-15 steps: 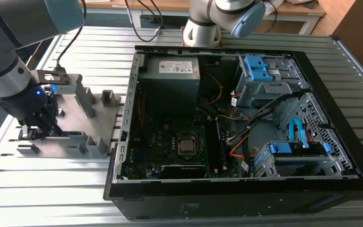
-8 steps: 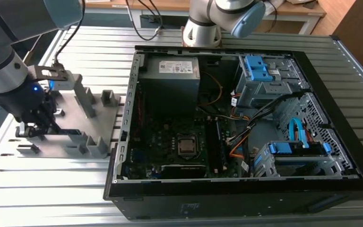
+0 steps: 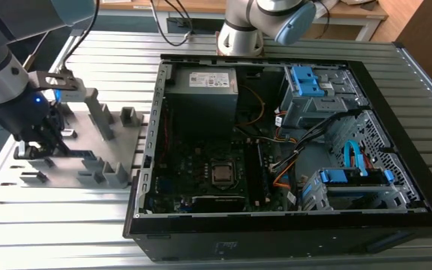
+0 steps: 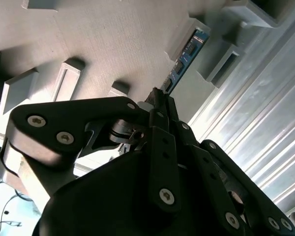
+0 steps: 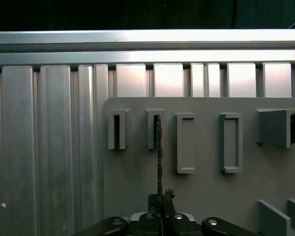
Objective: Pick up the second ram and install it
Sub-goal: 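Pick up the second ram and move it above second insertion slot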
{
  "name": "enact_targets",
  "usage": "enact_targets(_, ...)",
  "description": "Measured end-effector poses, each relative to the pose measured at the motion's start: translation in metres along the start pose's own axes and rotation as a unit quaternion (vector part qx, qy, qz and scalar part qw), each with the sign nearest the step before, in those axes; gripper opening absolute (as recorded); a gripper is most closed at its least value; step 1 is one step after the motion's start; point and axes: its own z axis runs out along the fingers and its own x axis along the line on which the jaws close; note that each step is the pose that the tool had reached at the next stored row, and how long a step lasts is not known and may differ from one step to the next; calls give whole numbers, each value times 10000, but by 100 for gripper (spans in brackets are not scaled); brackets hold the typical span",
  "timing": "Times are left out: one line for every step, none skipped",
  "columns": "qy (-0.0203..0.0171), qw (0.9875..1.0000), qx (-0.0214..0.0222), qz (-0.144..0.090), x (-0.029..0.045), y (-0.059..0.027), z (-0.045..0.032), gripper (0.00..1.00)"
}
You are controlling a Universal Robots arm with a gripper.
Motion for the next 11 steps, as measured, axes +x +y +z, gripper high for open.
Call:
enact_targets(0, 10000, 0, 0, 0, 0, -12, 14)
enact_targets(-1, 10000, 0, 0, -1, -1, -23, 14)
enact_targets(-1, 10000, 0, 0, -1, -1, -34, 14)
enact_targets(-1, 10000, 0, 0, -1, -1, -45, 14)
enact_targets(-1, 10000, 0, 0, -2, -1, -56, 14)
enact_targets(-1, 10000, 0, 0, -3, -1, -69, 14)
enact_targets(-1, 10000, 0, 0, -3, -1, -80, 14)
enact_targets(-1, 10000, 0, 0, -3, -2, -91, 14)
enact_targets(-1, 10000, 0, 0, -4, -2, -102, 14)
enact_targets(-1, 10000, 0, 0, -4, -2, -112, 14)
enact_targets(-1, 10000, 0, 0, -4, -2, -121, 14)
